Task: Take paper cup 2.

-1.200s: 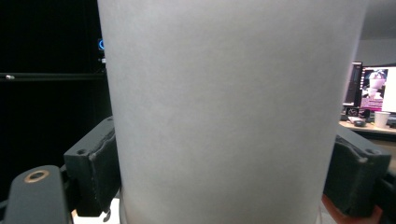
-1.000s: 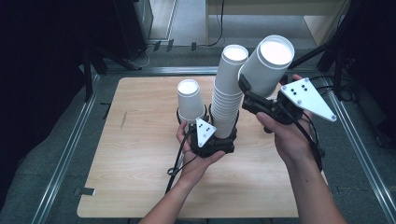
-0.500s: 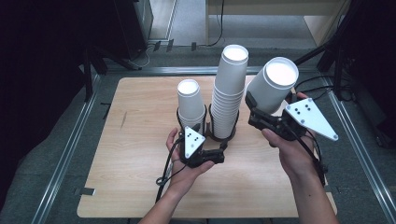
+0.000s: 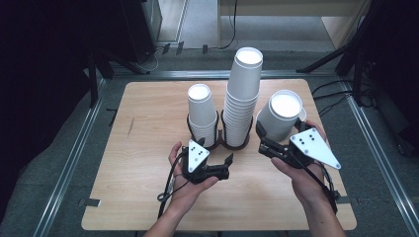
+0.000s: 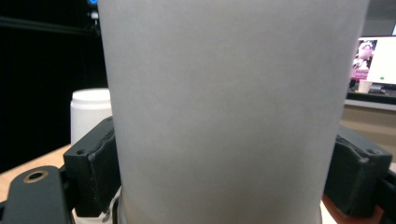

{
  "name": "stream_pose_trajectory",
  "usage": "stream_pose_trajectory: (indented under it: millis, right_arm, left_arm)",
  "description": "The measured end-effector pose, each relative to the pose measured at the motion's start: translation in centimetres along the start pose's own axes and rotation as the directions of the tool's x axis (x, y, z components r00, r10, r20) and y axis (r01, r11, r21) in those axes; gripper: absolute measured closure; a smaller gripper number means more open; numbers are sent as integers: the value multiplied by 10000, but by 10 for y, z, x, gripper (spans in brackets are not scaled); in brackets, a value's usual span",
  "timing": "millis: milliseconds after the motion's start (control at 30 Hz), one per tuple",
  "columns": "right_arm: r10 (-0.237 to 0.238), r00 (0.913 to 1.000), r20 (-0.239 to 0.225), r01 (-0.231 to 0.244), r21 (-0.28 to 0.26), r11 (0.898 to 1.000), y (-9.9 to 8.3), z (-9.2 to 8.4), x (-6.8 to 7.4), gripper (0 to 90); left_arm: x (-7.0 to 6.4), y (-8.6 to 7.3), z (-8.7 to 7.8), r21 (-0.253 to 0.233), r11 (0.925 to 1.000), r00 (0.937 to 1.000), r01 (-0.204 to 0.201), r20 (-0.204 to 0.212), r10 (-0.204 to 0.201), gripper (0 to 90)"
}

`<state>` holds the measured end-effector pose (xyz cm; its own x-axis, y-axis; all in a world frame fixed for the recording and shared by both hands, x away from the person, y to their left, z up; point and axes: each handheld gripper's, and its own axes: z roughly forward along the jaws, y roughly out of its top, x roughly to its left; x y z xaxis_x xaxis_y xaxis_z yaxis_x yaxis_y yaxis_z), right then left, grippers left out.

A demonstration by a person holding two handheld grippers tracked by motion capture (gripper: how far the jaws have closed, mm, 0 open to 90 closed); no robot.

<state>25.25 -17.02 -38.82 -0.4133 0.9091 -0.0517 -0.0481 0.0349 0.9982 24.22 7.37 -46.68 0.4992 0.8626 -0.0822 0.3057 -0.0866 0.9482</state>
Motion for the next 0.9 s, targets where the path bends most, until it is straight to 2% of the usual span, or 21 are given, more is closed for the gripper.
stream_pose_trajectory:
  millis: [67,200,300,367,433,733,833,900]
  right_arm:
    - [-30,10000,-74,32,273,9996,-5,0,1,129]
    - [-67,9999,-94,71,447,9990,-13,-2,3,129]
    - [-298,9996,2,298,613,9977,-20,-3,5,128]
    - [-734,9972,113,724,718,9948,-26,-3,6,128]
    - [-963,9953,96,952,813,9921,-30,-3,7,128]
    - [-2041,9789,109,2015,1163,9726,-49,4,13,126]
    - [-2412,9704,141,2375,1277,9630,-55,6,16,126]
    - [-2885,9573,203,2836,1295,9502,-58,7,18,126]
  left_arm:
    - [2,0,-2,10,10000,9999,61,93,-61,18]
    - [4,-1,-5,-30,10000,9998,20,194,-19,18]
    - [3,0,-4,-45,10000,9997,19,256,-18,18]
    - [4,1,-5,-80,10000,9996,39,283,-37,18]
    - [5,2,-7,-141,9997,9991,187,380,-181,18]
    - [16,9,-16,-359,9977,9971,572,531,-553,18]
    - [18,10,-17,-410,9969,9959,672,641,-645,18]
    - [20,12,-19,-440,9965,9948,706,765,-671,18]
